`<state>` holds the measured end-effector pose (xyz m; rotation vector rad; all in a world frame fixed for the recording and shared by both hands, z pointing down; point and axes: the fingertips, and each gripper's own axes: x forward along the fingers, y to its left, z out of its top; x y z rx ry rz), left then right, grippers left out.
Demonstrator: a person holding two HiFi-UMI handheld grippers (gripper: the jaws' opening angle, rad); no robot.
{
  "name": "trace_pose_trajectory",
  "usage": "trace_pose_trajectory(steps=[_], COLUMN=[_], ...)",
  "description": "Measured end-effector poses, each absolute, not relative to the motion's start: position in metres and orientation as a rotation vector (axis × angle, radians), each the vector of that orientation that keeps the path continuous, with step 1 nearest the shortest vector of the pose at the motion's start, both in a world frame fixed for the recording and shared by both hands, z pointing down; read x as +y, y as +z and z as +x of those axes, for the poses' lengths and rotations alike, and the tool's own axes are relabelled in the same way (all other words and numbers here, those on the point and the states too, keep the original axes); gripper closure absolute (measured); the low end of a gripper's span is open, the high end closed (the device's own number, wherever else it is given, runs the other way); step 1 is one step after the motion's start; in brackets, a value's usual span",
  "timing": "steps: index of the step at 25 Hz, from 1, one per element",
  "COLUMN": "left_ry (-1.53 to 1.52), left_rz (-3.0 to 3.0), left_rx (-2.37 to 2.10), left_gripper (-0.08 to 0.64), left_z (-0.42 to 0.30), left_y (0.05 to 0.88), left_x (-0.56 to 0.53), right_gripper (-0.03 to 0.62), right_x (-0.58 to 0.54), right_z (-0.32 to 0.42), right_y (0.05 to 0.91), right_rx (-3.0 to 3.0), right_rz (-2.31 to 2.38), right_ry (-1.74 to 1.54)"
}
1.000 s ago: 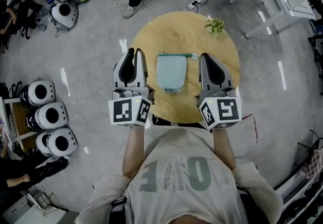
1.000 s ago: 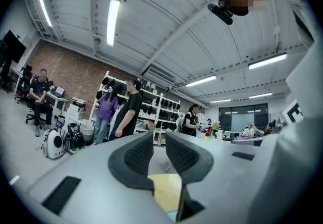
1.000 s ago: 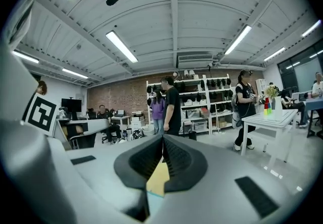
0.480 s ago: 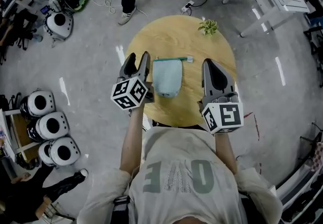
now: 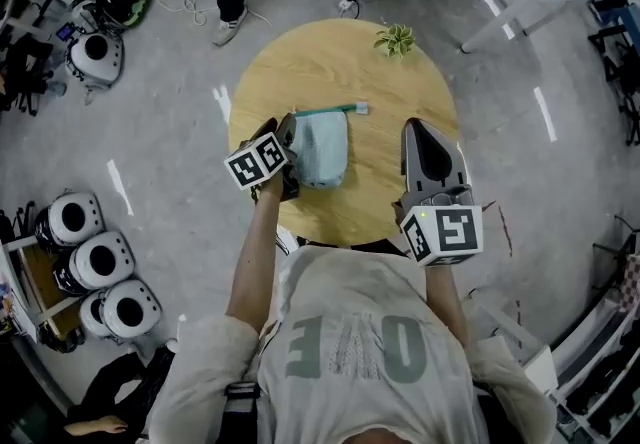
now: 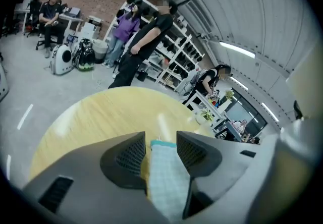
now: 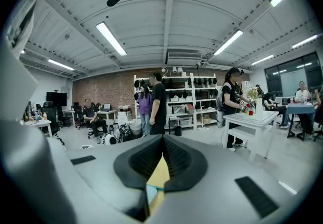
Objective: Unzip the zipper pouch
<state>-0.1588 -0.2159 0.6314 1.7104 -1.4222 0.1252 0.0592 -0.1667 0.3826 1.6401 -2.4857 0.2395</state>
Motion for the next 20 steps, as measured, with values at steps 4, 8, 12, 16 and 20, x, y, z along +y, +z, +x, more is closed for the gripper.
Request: trace_pose_trajectory(steps=[4, 8, 12, 16, 20], left_ry=[0.137, 0.139, 0.189, 0.232, 0.215], left_rz=[1.661, 1.627, 1.614, 1.581, 1.570], left_rx=[-1.352, -1.314, -1.280, -1.263, -1.246], left_gripper=[0.353, 0.359, 0.409, 0.500, 0.517], left_z=[-0.150, -0.147, -0.142, -0.140, -0.139], left_y=[0.647, 0.656, 0.663, 0.669, 0.670], left_x=[-0.214, -0.213, -0.214, -0.214, -0.214], right_gripper=[0.563, 0.563, 0.563, 0.563, 0.563], right_x=[-0.165, -0.163, -0.161, -0.161, -0.160], right_z=[0.062, 0.063, 0.065, 0.063, 0.058], right_y=[0.386, 0.389, 0.391, 0.392, 0.391], right_rx=[-2.465, -2.453, -2.444, -2.444, -2.455], right_rz=[1.650, 1.657, 1.666, 1.657, 1.640], right_ry=[0.256, 0.267, 0.280, 0.276, 0.267])
